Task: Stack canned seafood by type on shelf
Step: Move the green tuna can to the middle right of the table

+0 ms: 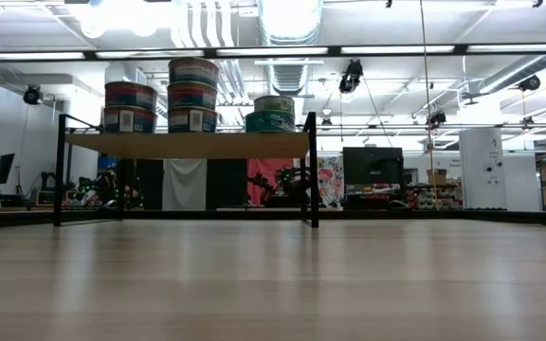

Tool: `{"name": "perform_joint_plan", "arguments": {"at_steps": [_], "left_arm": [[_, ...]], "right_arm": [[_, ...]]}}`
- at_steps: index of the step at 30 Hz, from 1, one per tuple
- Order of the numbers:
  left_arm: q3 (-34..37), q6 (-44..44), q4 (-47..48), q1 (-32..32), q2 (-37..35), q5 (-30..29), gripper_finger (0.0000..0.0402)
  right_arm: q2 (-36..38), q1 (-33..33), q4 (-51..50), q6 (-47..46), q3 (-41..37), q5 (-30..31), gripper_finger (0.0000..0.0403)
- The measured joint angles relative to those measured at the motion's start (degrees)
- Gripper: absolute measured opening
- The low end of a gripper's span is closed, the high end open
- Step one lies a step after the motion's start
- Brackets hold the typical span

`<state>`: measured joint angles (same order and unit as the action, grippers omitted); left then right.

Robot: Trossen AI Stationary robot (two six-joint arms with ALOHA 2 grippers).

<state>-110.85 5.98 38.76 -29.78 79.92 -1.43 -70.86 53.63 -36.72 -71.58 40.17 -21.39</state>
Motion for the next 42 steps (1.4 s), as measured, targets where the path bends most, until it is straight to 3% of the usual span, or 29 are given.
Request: {"name": "perform_joint_plan", "arguments": {"at_steps": [8, 12, 18, 23, 27, 32, 38, 42], "left_arm": [[-0.02, 0.00, 0.00, 0.00, 0.02, -0.15, 0.0272], [-0.01, -0.02, -0.01, 0.00, 0.03, -0.17, 0.0272], [-0.02, -0.61, -0.66, 0.00, 1.12, -0.16, 0.0272], [-0.02, -1.09, -1.22, 0.00, 2.37, -0.15, 0.0272], [-0.02, -1.27, -1.11, 0.00, 2.89, 0.13, 0.0272], [-0.01, -2.24, -0.75, 0.18, 2.71, 1.61, 0.0272], [-0.02, -4.32, 2.63, 0.39, 2.60, 10.63, 0.0271], [-0.02, -4.16, 6.68, 1.39, 2.60, 10.32, 0.0260]], "right_arm": [[-4.51, -0.67, 1.71, 1.22, -2.16, -0.34, 0.0009], [-5.91, -4.25, 1.51, 3.51, -1.98, -1.28, 0.0009], [-4.81, -15.82, 1.30, 8.76, -1.98, 1.30, 0.0009], [-1.27, -27.10, 3.27, 15.37, -2.16, 8.02, 0.0009], [1.44, -35.56, 2.62, 23.00, 1.59, 13.90, 0.0009], [2.07, -44.27, -0.88, 33.30, 7.27, 13.92, 0.0009], [2.13, -52.92, -6.77, 28.75, 12.13, 12.28, 0.0009], [2.13, -57.11, -10.02, 22.60, 14.54, 11.29, 0.0009]]}}
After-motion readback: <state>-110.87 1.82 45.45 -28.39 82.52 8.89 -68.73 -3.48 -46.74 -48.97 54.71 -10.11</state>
